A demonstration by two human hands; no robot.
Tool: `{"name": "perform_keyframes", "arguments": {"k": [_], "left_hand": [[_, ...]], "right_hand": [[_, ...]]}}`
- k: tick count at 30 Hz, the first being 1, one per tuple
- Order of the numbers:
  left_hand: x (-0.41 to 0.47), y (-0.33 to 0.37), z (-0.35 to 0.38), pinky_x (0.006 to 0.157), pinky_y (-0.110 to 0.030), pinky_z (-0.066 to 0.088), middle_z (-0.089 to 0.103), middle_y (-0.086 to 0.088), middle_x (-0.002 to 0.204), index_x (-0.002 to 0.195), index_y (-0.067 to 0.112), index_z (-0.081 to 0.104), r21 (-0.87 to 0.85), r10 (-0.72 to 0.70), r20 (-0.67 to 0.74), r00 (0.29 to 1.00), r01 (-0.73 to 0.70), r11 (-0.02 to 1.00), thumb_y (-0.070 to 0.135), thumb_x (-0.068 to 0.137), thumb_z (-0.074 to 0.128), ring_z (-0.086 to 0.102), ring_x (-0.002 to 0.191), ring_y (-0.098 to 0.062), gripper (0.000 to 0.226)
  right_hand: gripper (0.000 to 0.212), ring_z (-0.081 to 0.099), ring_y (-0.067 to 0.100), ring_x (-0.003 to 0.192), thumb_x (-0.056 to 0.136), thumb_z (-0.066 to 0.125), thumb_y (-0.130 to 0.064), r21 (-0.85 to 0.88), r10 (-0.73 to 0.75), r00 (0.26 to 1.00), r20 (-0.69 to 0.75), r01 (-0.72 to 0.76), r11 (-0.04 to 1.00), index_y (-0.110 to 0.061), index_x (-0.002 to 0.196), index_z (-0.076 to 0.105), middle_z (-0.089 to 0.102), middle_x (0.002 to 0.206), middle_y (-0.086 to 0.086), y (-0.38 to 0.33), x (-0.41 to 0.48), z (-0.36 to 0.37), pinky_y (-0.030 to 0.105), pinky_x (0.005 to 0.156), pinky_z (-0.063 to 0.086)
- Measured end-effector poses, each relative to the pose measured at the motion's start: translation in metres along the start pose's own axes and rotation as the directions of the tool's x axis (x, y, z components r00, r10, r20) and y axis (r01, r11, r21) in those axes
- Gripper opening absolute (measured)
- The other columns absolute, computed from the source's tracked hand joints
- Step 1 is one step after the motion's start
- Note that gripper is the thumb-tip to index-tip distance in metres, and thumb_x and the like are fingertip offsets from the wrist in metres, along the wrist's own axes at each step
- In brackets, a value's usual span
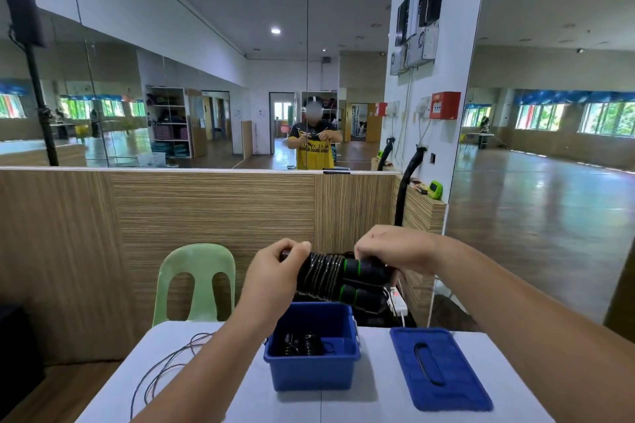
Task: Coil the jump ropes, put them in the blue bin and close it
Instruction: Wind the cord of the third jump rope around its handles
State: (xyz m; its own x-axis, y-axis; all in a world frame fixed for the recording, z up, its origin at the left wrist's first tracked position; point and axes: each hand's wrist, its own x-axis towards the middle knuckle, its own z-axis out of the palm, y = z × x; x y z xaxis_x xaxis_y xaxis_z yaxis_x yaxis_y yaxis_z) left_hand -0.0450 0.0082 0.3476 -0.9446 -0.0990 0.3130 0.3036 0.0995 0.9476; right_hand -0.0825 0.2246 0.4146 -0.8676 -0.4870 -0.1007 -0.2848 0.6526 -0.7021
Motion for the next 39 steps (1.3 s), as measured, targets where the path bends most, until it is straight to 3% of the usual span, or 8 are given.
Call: {"name": "perform_keyframes", "arguments": {"k": [6,10,14,19,27,32,35,39], "left_hand": [[-0.006,-0.008,0.004,0.057,-0.034,0.047,0.063,0.014,0.06,0.076,0.031,0.064,0.471,0.14,-0.032,0.99,-0.108,0.876,0.05,0.095,0.059,0.054,0.053,-0.002,0.027],[-0.006,-0.011,0.004,0.051,-0.028,0.038,0.06,0.013,0.054,0.076,0.033,0.06,0.621,0.16,-0.071,0.984,-0.082,0.779,0.055,0.095,0.056,0.054,0.052,-0.005,0.029],[-0.002,-0.019,0.004,0.052,-0.031,0.04,0.062,0.009,0.056,0.077,0.031,0.061,0.533,0.119,-0.204,0.972,0.008,0.846,0.054,0.097,0.053,0.059,0.057,-0.01,0.031],[0.002,-0.024,0.01,0.059,-0.036,0.043,0.057,0.008,0.055,0.07,0.023,0.06,0.3,0.074,-0.306,0.949,0.022,0.954,0.048,0.1,0.054,0.054,0.057,-0.015,0.039],[-0.001,-0.029,0.011,0.066,-0.039,0.046,0.06,0.008,0.063,0.078,0.027,0.059,0.301,0.024,-0.145,0.989,0.021,0.953,0.062,0.101,0.042,0.056,0.064,-0.013,0.044],[-0.006,-0.021,0.002,0.099,-0.04,0.047,0.058,0.017,0.127,0.133,0.047,0.049,0.713,0.457,0.266,0.849,-0.492,0.499,0.072,0.094,0.039,0.05,0.122,-0.009,0.048],[0.0,-0.015,0.002,0.119,-0.054,0.033,0.044,0.002,0.154,0.144,0.053,0.037,0.704,0.343,0.648,0.68,-0.707,0.071,0.077,0.087,0.048,0.039,0.143,-0.024,0.063],[0.013,-0.008,0.003,0.087,-0.042,0.055,0.045,-0.004,0.148,0.149,0.061,0.021,0.656,0.231,0.732,0.64,-0.755,0.013,0.072,0.096,0.033,0.056,0.118,-0.025,0.055]], "right_hand": [[0.033,0.057,0.015,0.065,0.097,0.062,-0.041,-0.586,0.054,0.998,-0.014,-0.052,0.808,-0.023,0.069,0.064,0.061,0.07,-0.002,-0.012,-0.001,-0.001,0.033,0.061,0.05],[0.031,0.065,0.017,0.075,0.097,0.059,-0.044,-0.672,-0.013,0.995,-0.102,-0.06,0.738,-0.02,0.081,0.072,0.07,0.08,-0.001,-0.021,-0.006,0.002,0.041,0.069,0.056],[0.031,0.061,0.02,0.075,0.1,0.049,-0.042,-0.713,-0.159,0.962,-0.224,-0.05,0.699,-0.019,0.083,0.062,0.064,0.081,-0.002,-0.023,-0.013,0.026,0.035,0.061,0.049],[0.069,0.042,0.012,0.091,0.068,0.064,-0.083,-0.772,-0.33,0.898,-0.29,-0.015,0.636,-0.025,0.097,0.043,0.042,0.105,-0.011,0.003,-0.014,0.057,0.03,0.069,0.05],[0.052,0.039,0.012,0.062,0.078,0.077,-0.048,-0.761,-0.324,0.911,-0.256,0.017,0.649,-0.024,0.091,0.033,0.037,0.084,-0.009,0.012,-0.017,0.046,0.026,0.05,0.03],[0.047,0.051,0.015,0.072,0.074,0.076,-0.046,-0.736,-0.313,0.921,-0.232,0.044,0.676,-0.027,0.093,0.037,0.046,0.087,-0.01,0.018,-0.02,0.036,0.029,0.058,0.039],[0.046,0.052,0.014,0.073,0.072,0.076,-0.046,-0.733,-0.313,0.926,-0.212,0.061,0.677,-0.029,0.094,0.039,0.049,0.089,-0.011,0.019,-0.02,0.034,0.029,0.06,0.042],[0.05,0.053,0.016,0.075,0.071,0.078,-0.051,-0.752,-0.318,0.927,-0.197,0.065,0.656,-0.028,0.094,0.04,0.05,0.091,-0.012,0.018,-0.02,0.033,0.031,0.061,0.044]]}}
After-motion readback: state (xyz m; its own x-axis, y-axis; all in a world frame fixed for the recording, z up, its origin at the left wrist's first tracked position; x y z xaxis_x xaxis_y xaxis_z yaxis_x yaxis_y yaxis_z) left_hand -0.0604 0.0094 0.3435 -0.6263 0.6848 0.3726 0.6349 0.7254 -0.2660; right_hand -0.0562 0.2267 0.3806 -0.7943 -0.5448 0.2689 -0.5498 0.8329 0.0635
